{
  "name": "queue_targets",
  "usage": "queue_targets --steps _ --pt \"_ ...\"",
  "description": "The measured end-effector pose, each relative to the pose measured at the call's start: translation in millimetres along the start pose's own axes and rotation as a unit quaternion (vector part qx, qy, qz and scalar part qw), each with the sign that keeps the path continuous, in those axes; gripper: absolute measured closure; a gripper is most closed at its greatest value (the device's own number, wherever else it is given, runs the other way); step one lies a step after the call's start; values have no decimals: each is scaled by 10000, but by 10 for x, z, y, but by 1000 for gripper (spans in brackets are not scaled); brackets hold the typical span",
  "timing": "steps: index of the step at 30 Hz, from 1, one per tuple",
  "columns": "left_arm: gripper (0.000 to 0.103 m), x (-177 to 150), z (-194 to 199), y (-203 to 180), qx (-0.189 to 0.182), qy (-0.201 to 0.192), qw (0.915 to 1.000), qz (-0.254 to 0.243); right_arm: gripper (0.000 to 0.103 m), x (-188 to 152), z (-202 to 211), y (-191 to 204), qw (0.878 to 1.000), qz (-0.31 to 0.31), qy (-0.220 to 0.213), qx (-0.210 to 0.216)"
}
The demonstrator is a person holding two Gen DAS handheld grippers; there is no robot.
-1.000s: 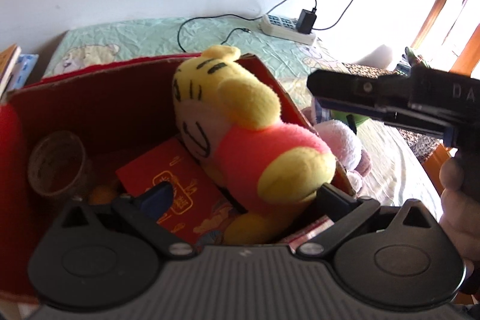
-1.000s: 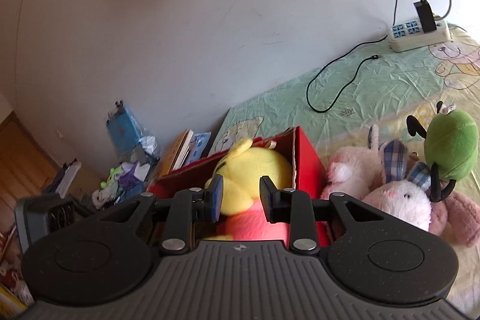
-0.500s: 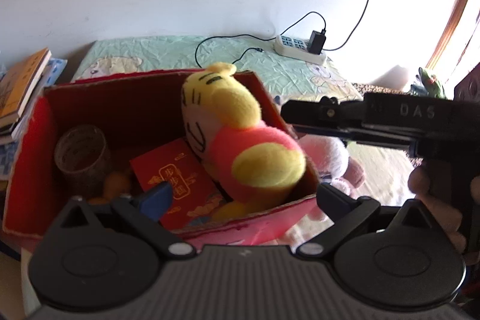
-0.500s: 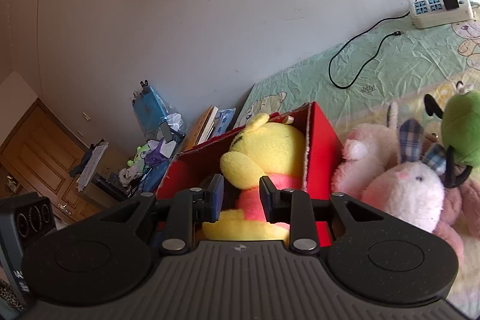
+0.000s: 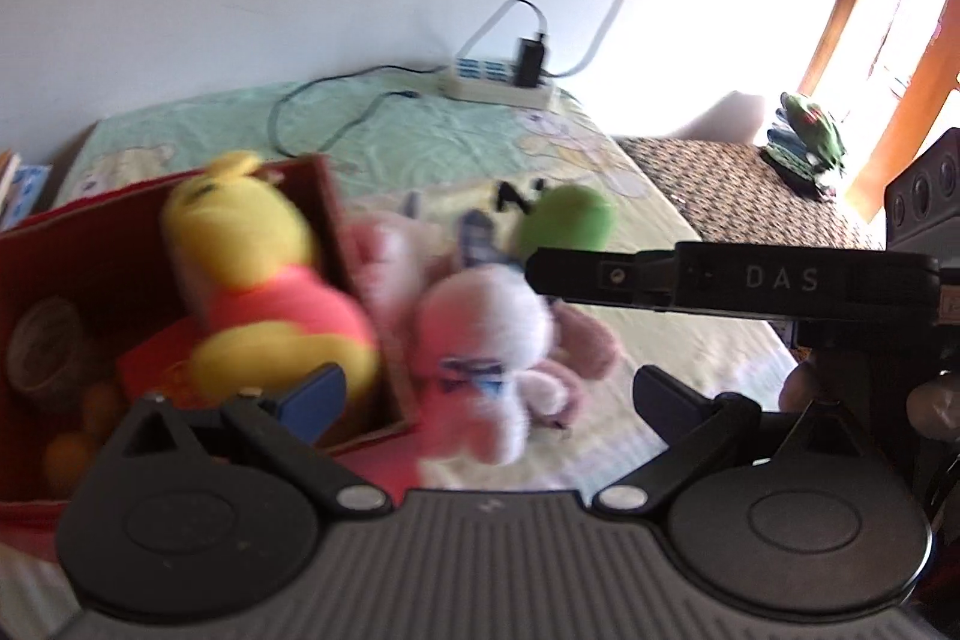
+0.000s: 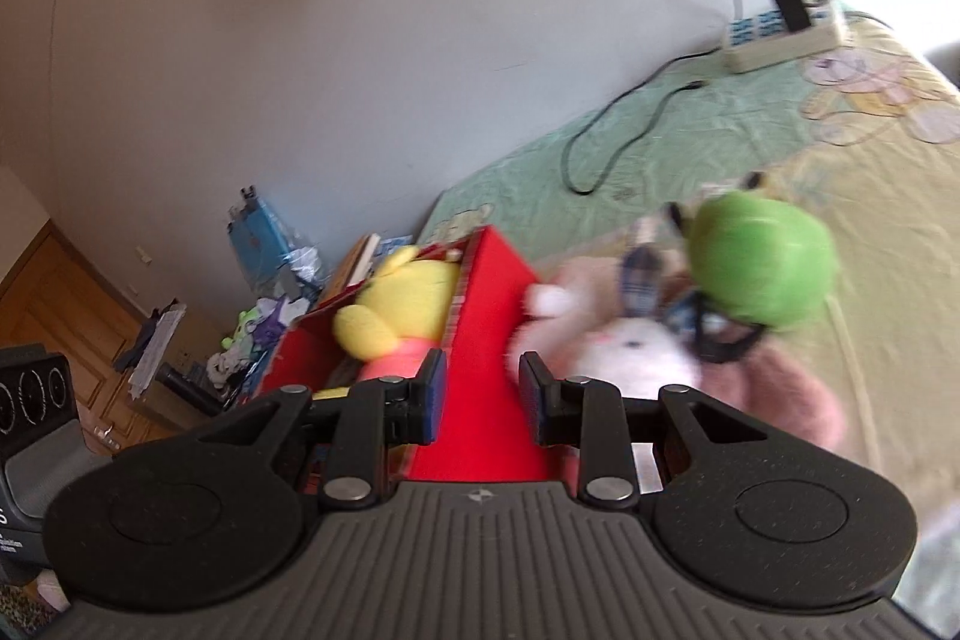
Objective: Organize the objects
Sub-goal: 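Move the right gripper to the white bunny plush on the bed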
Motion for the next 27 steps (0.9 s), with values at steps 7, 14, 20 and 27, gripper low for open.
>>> queue_targets --steps 7,14,20,27 --pt "2 -76 -252 -444 -144 169 9995 -223 73 89 201 -417 9997 -155 -9 -213" --pt "1 -260 -550 -695 -9 442 9988 -191 73 111 273 -850 9986 -386 172 -331" --pt "2 -501 -805 -621 672 729 9947 -287 73 2 218 -1051 9965 -603 569 -113" --pt "2 -649 -1019 -530 1423 762 9837 -796 68 -186 -62 -1003 9888 -698 1211 527"
Point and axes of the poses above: each gripper's, at about its wrist camera, not at the fingertips, and z roughly against the way its jaws point, y to its left, x to its top, the point moved 10 cm from there along -z, roughly the way its jaws point, and after that the axes turned 14 degrees about -y, right-handed, at the moved point
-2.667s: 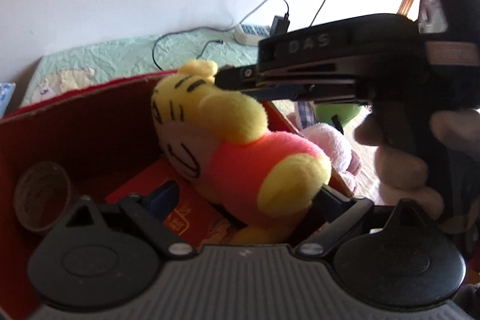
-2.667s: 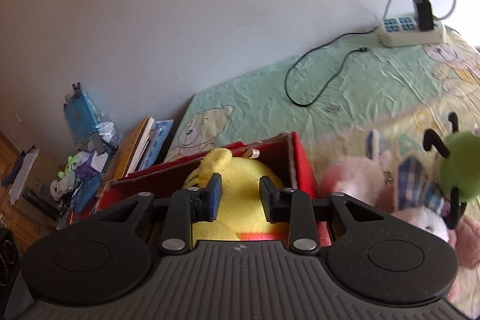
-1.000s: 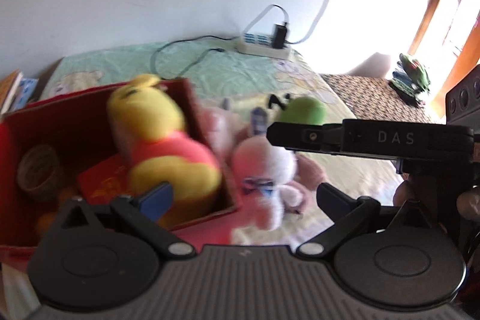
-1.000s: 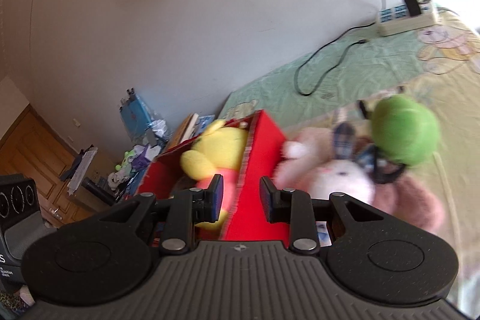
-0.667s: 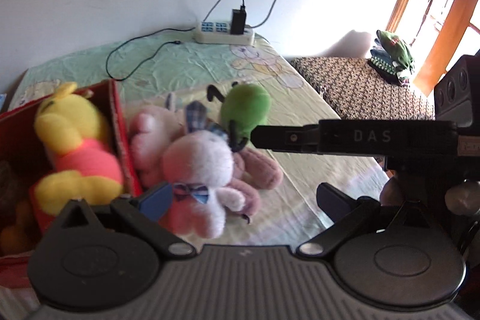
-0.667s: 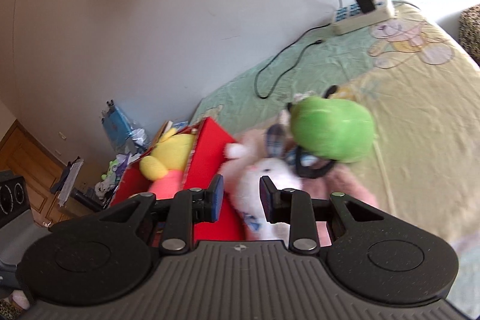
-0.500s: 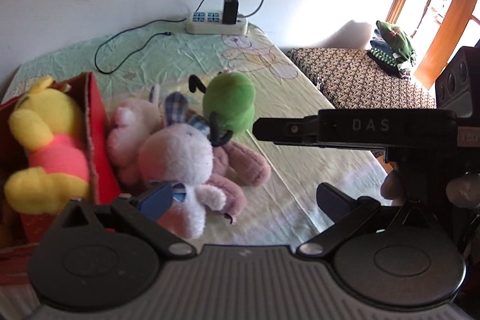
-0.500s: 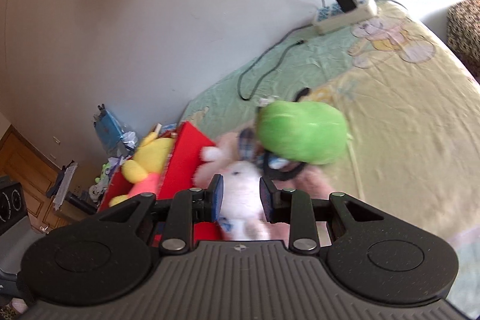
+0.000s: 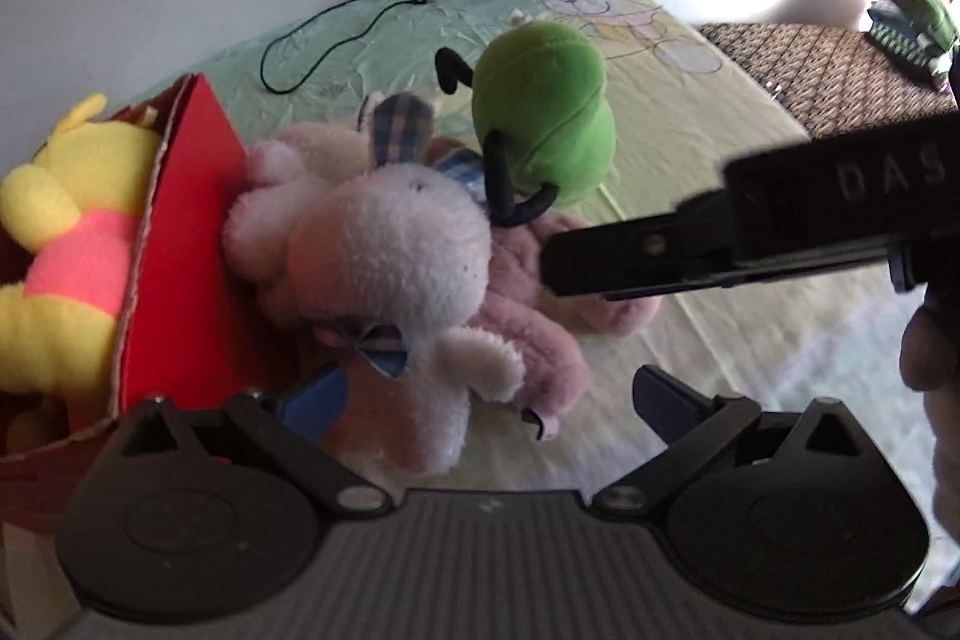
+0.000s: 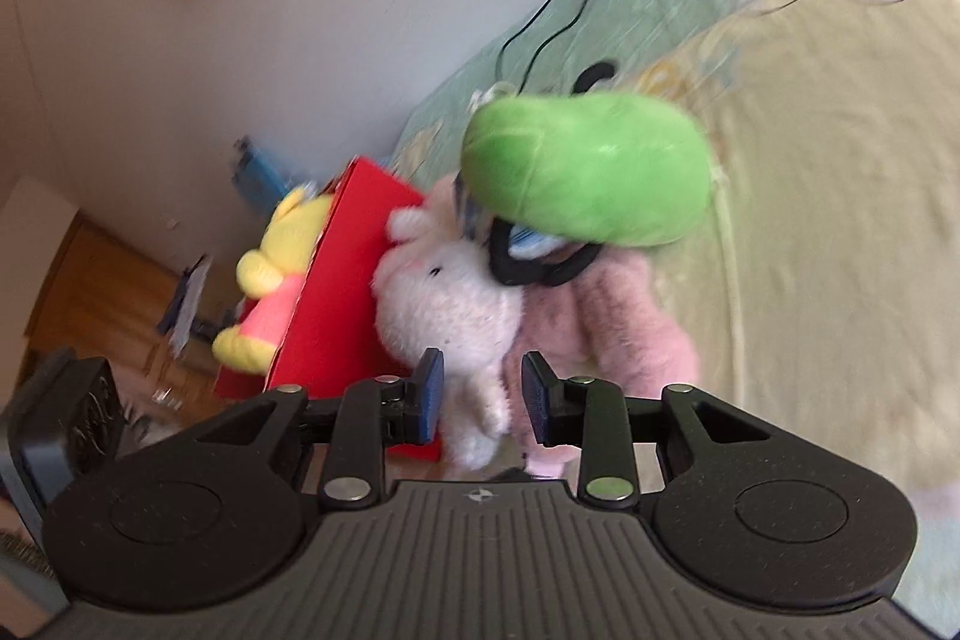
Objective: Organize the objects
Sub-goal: 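Move the right gripper to the white bunny plush on the bed, then close the right gripper on the white bunny plush and lift it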
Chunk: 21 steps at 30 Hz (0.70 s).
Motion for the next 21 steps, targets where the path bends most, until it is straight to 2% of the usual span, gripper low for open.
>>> queue_targets --steps 1,3,5,6,10,13,18,21 --pt "2 -24 -28 -17 36 17 10000 -53 65 -4 -50 4 9999 -5 61 80" --pt "2 -90 -73 -34 15 124 9999 -26 51 -18 -161 15 9996 -12 201 185" --pt "2 -147 -115 -32 -2 214 9998 -11 43 -35 -273 36 9993 74 292 211" --pt "2 -162 -130 -21 32 223 9997 -21 42 -43 -325 47 9993 148 290 199" --pt "2 -211 -178 26 73 318 9995 52 42 -70 -509 80 9989 158 343 266" --pt "7 -240 -178 51 166 352 9992 -74 44 -101 -596 122 9985 90 378 386" --pt "3 -229 -161 53 60 365 9993 -107 62 -112 -552 115 9977 11 416 527" --pt "2 -190 -100 42 -35 293 9995 -146 63 -113 -421 99 9974 12 411 597"
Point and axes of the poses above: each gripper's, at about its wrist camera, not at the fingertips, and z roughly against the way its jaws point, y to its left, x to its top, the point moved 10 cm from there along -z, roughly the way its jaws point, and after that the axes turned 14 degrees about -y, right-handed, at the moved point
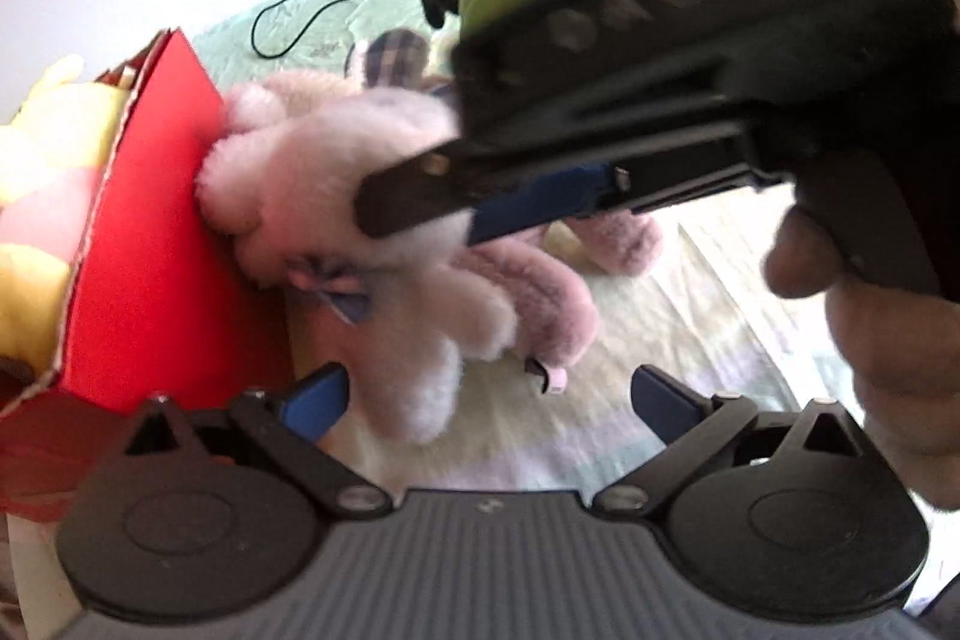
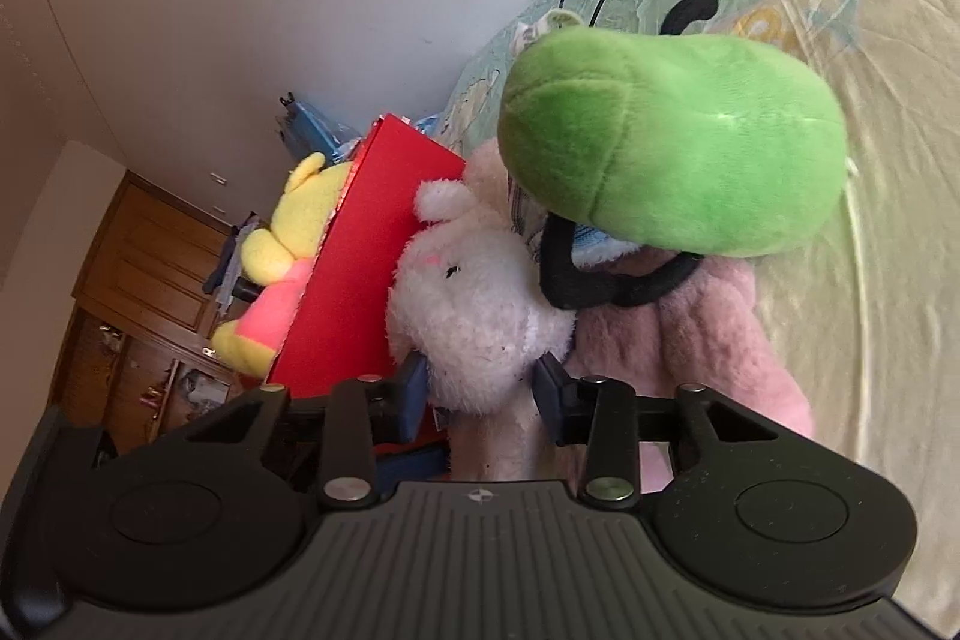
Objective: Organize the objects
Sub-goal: 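Close the right gripper on the white bunny plush and lift it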
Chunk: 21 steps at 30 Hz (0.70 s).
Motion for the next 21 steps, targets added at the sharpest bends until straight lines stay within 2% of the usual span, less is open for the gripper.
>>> queue_targets --steps 6,11,14,15,19,21 --pt "2 58 107 -5 -363 -114 9991 167 65 -75 300 -39 10000 -52 8 20" --pt "4 105 42 21 -505 -218 9979 339 65 -106 450 -99 9997 -233 -19 5" --pt "23 142 -69 -15 -609 -110 9971 450 65 -141 496 -106 9997 -237 -21 -14" --pt "23 175 -140 -46 -610 -93 9969 490 65 -176 494 -95 9998 -215 -28 -39" --pt "27 65 -9 -77 -566 -102 9966 593 65 -210 490 -36 9999 -108 -72 -78" --pt "32 42 11 -67 -595 -50 9960 661 65 -220 531 -12 9999 -20 -77 -72"
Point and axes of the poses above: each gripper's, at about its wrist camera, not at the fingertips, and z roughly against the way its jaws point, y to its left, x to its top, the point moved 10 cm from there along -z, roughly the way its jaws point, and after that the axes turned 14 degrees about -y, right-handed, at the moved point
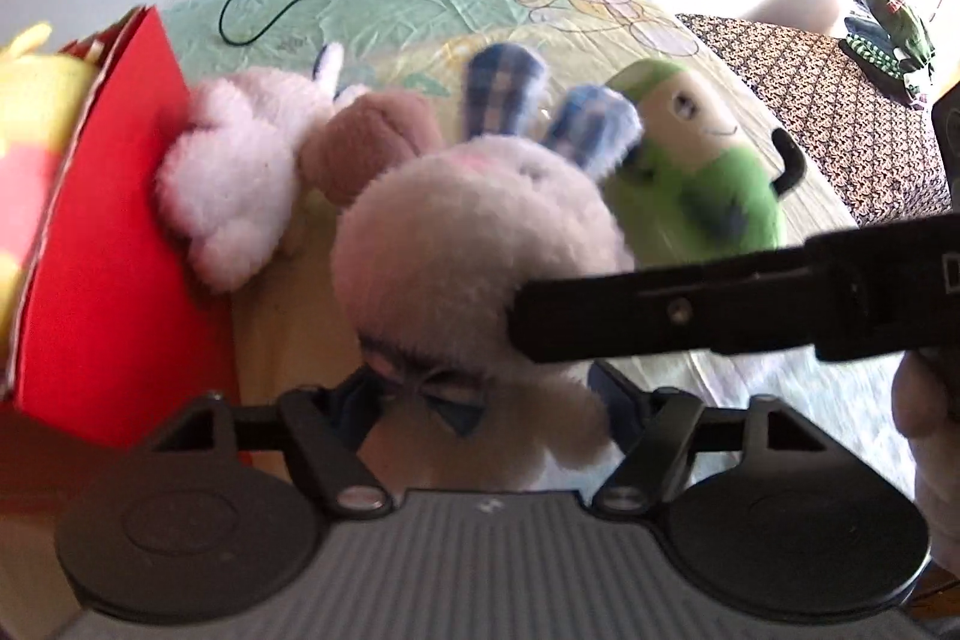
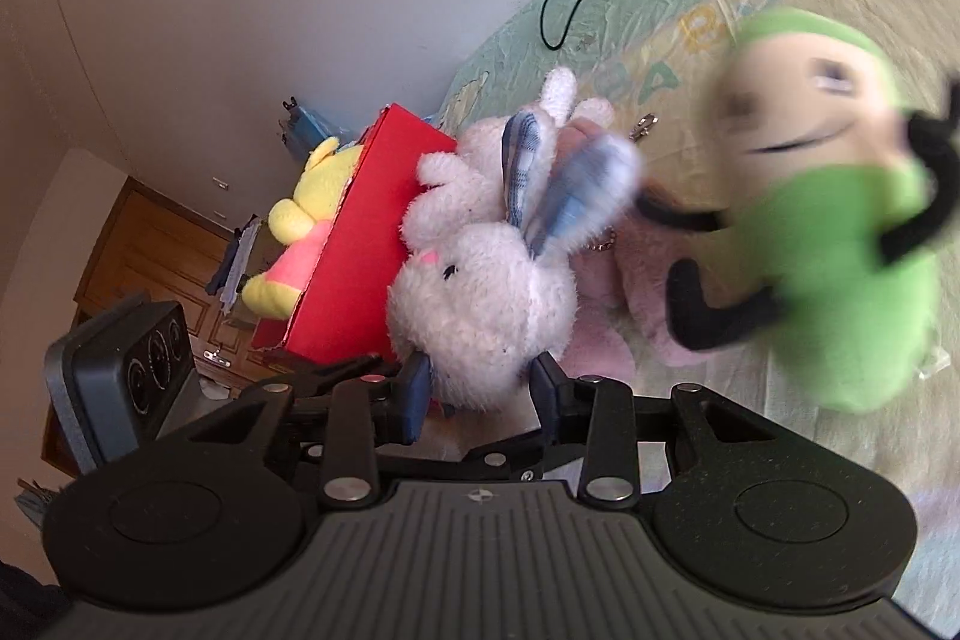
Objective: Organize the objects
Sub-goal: 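Close the right gripper on the white bunny plush and lift it, then carry the white bunny plush with the right gripper into the red box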
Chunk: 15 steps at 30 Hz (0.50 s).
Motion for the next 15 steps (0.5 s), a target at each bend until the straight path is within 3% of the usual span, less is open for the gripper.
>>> queue_targets --steps 7,15 --pt "36 -143 248 -2 -22 83 9998 166 65 -91 54 58 9998 64 169 60" --pt "36 -110 527 0 -41 -132 9998 144 65 -149 111 281 9995 158 157 219"
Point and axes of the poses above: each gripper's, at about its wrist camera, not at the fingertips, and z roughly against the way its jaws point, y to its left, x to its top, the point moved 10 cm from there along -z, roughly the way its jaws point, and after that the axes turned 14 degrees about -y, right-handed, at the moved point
